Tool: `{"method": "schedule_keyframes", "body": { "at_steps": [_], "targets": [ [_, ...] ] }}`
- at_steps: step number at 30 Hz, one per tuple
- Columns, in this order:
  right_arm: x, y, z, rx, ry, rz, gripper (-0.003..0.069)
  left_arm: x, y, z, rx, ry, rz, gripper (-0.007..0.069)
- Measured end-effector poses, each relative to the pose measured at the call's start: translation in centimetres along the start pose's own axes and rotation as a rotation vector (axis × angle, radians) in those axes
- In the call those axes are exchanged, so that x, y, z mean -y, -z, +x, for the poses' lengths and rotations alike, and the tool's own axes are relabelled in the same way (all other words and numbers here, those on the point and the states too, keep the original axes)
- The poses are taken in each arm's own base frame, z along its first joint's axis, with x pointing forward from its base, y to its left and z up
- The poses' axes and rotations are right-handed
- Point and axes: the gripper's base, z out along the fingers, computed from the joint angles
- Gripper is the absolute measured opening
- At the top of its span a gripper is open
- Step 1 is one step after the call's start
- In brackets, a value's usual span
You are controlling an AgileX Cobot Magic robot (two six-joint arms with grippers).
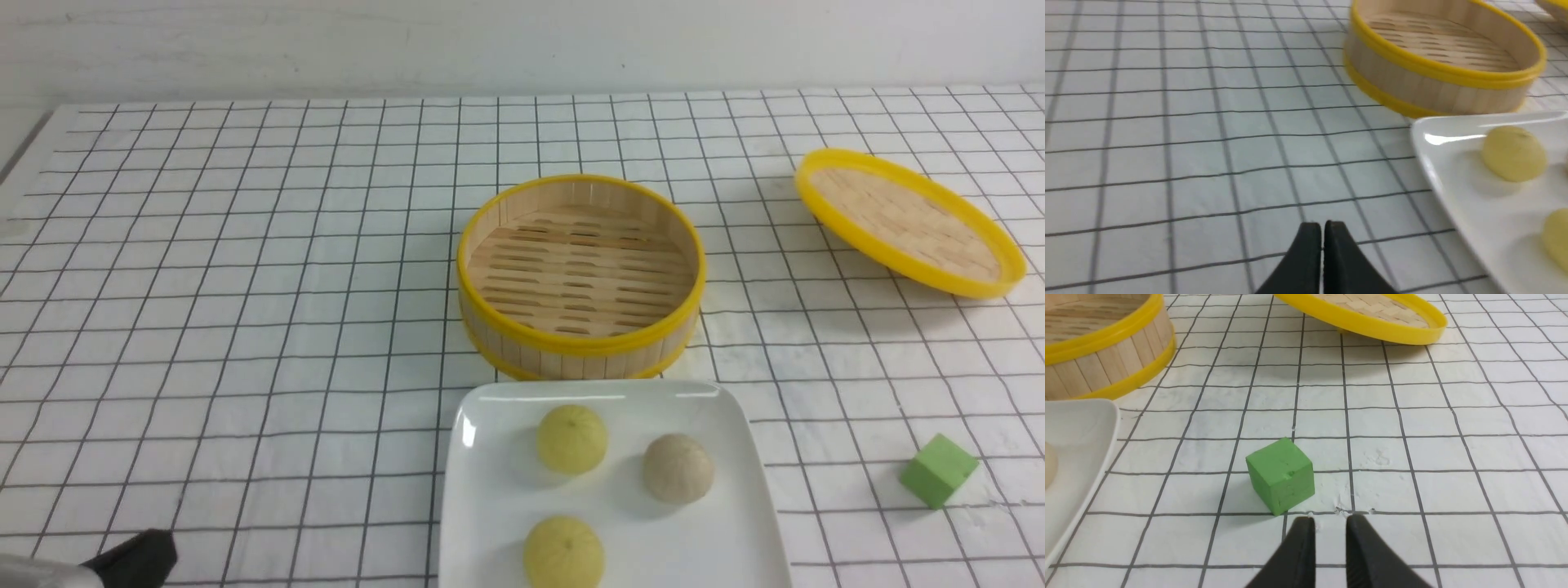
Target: Put the steamed buns into the plate on the white-black tablecloth.
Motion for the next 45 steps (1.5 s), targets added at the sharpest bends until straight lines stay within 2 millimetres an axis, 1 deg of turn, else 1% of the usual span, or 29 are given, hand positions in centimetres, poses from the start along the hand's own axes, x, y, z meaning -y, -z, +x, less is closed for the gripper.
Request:
{"method": "schedule_keyframes", "body": {
  "at_steps": [2, 3, 6, 10, 45],
  "targets": [
    [0.0, 0.0, 0.0, 0.0, -0.002, 0.0, 0.0144, -0.7, 0.4, 0.9, 0.035, -0.014, -0.083, 0.0039],
    [0.0, 0.0, 0.0, 0.0, -0.002, 0.0, 0.0144, -0.7, 0.4, 1.0, 0.029, -0.017, -0.085, 0.0039],
    [0.0, 0.0, 0.0, 0.0, -0.002, 0.0, 0.015, -1.5, 1.2, 1.8, 0.029, 0.011, -0.225, 0.0045],
    [0.0, 0.0, 0.0, 0.0, -0.002, 0.0, 0.0153, -1.9, 1.4, 2.0, 0.018, 0.039, -0.281, 0.0048],
    [0.0, 0.0, 0.0, 0.0, -0.003, 0.0, 0.0203, -1.9, 1.4, 2.0, 0.016, 0.04, -0.287, 0.0084]
  ]
}}
